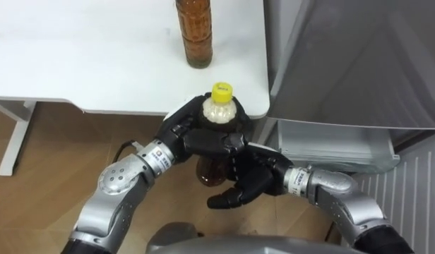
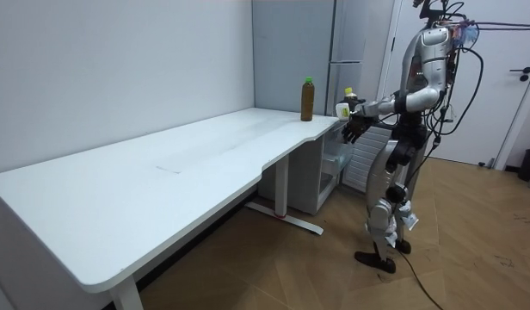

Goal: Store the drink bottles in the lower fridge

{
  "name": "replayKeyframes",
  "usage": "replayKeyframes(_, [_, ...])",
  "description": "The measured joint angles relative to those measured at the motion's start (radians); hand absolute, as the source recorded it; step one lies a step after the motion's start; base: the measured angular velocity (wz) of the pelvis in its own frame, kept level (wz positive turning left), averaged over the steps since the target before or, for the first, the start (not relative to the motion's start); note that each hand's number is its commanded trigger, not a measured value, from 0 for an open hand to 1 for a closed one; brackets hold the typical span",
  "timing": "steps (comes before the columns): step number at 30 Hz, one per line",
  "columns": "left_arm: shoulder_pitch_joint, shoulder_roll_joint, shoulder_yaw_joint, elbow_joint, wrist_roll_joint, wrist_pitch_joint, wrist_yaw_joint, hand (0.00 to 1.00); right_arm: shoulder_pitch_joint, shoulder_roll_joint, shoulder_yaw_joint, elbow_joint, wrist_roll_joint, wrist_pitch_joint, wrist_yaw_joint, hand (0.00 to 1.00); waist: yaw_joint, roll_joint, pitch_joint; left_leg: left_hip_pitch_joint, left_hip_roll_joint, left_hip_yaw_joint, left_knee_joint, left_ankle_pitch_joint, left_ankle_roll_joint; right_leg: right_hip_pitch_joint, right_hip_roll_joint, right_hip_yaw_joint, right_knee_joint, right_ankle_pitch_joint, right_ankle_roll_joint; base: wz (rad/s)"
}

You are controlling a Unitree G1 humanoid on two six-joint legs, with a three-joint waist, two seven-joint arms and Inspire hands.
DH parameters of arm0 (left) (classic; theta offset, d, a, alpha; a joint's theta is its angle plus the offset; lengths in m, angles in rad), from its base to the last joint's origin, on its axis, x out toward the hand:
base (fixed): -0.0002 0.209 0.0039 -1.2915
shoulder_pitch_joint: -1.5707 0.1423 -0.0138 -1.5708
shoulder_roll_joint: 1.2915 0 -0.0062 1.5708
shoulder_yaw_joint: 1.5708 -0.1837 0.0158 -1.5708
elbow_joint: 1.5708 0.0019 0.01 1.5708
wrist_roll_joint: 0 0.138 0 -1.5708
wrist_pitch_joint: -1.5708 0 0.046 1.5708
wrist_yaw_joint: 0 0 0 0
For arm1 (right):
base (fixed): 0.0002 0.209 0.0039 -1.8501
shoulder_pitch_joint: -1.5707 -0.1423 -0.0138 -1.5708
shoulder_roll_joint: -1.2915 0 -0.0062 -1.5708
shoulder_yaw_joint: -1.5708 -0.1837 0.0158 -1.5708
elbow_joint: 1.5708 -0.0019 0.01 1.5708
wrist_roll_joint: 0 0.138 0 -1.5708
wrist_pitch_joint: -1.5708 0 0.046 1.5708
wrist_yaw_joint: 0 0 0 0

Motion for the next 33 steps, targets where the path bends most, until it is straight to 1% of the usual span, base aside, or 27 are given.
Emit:
replayKeyframes(3, [0.000,0.000,-0.002,0.001,0.002,0.000,0.002,1.00,0.003,0.000,0.002,0.000,0.017,0.011,-0.008,0.00,0.002,0.001,0.0002,0.000,-0.001,-0.002,0.000,0.000,0.000,0.001,0.000,-0.001,0.000,0.000,0.000,0.00])
replayKeyframes(4, [0.001,0.000,-0.003,0.001,0.002,0.000,0.003,1.00,0.004,0.000,0.002,0.000,0.017,0.011,-0.008,0.26,0.002,0.001,0.0003,0.000,-0.001,-0.002,0.000,0.000,0.000,0.001,0.000,-0.002,0.000,0.000,0.000,0.00])
replayKeyframes(5, [0.001,0.001,-0.007,0.001,0.002,0.000,0.008,1.00,0.008,0.000,0.002,0.000,0.026,0.013,-0.011,0.64,0.002,0.002,0.0005,-0.001,-0.001,-0.002,0.000,0.000,0.000,0.000,0.000,-0.001,0.000,0.000,0.000,0.00])
replayKeyframes(6, [0.001,0.001,-0.009,0.001,0.002,0.000,0.010,1.00,0.014,0.000,0.003,0.000,0.053,0.022,-0.020,0.96,0.005,0.002,0.0006,-0.001,-0.001,-0.002,-0.001,0.000,0.000,-0.001,0.000,-0.001,0.000,0.000,0.000,0.00])
replayKeyframes(7, [0.001,0.001,-0.009,0.001,0.002,0.000,0.010,1.00,0.019,0.000,0.003,0.000,0.062,0.022,-0.023,1.00,0.005,0.002,0.0004,-0.001,-0.001,-0.002,-0.001,0.000,0.000,-0.002,0.000,-0.001,0.000,0.000,0.000,0.00])
replayKeyframes(9, [0.001,0.001,-0.012,0.001,0.002,0.001,0.009,1.00,0.030,0.000,0.002,0.000,0.095,0.028,-0.039,1.00,0.004,0.005,-0.0004,-0.003,-0.001,-0.001,-0.002,0.000,0.000,-0.004,0.000,-0.001,0.000,0.000,0.000,0.00])
replayKeyframes(13, [0.000,0.000,-0.019,-0.001,0.001,0.002,0.009,1.00,0.031,0.000,0.001,0.001,0.095,0.032,-0.060,1.00,0.002,0.009,-0.0022,-0.004,-0.001,0.005,-0.002,0.000,0.000,-0.005,0.000,-0.003,-0.001,0.000,0.000,0.00])
replayKeyframes(17, [0.000,-0.009,-0.030,-0.003,-0.005,0.002,-0.001,1.00,0.031,-0.001,0.001,0.002,0.092,0.033,-0.089,1.00,0.004,0.011,-0.0036,-0.001,-0.001,0.006,-0.004,0.000,0.000,-0.003,-0.001,-0.003,0.000,0.000,0.000,0.00])
replayKeyframes(19, [0.000,-0.009,-0.036,-0.003,-0.022,0.002,0.001,1.00,0.031,-0.002,0.001,0.002,0.092,0.032,-0.091,1.00,0.003,0.012,-0.0032,-0.002,-0.001,0.006,-0.004,0.000,0.000,-0.004,0.000,-0.004,0.000,0.000,0.000,0.00])
replayKeyframes(22, [0.000,-0.009,-0.040,-0.003,-0.033,0.003,0.005,1.00,0.031,-0.002,0.003,0.002,0.092,0.032,-0.092,1.00,0.004,0.016,-0.0048,-0.002,-0.001,0.006,-0.004,0.000,0.000,-0.004,0.000,-0.004,0.000,0.000,0.000,0.00])
replayKeyframes(26, [0.000,-0.009,-0.040,-0.003,-0.042,0.003,0.008,1.00,0.031,-0.002,0.004,0.002,0.092,0.032,-0.092,1.00,0.003,0.019,-0.0040,-0.002,-0.001,0.006,-0.004,0.000,0.000,-0.004,0.000,-0.004,0.000,0.000,0.000,0.00])
replayKeyframes(30, [0.000,-0.011,-0.040,-0.003,-0.096,0.008,0.016,1.00,0.031,-0.001,0.004,0.000,0.100,0.028,-0.091,1.00,0.003,0.019,-0.0040,-0.003,-0.007,0.005,-0.004,0.000,0.000,-0.004,0.000,-0.005,0.000,0.000,0.000,0.00])
replayKeyframes(31, [0.000,-0.011,-0.040,-0.003,-0.098,0.008,0.016,0.85,0.030,-0.001,0.005,0.000,0.100,0.028,-0.091,1.00,0.003,0.019,-0.0040,-0.003,-0.007,0.005,-0.005,0.000,0.000,-0.004,0.000,-0.005,0.000,0.000,0.000,0.00])
replayKeyframes(32, [0.000,-0.011,-0.040,-0.003,-0.097,0.009,0.016,0.63,0.029,-0.001,0.007,0.000,0.100,0.028,-0.091,1.00,0.003,0.019,-0.0040,-0.002,-0.007,0.005,-0.006,0.000,0.000,-0.004,-0.001,-0.005,0.000,0.000,0.000,0.00])
replayKeyframes(33, [0.000,-0.011,-0.040,-0.003,-0.097,0.010,0.016,0.60,0.029,-0.001,0.009,0.000,0.100,0.028,-0.091,1.00,0.003,0.019,-0.0040,-0.002,-0.007,0.005,-0.006,0.000,0.000,-0.004,-0.001,-0.005,0.000,0.000,0.000,0.00])
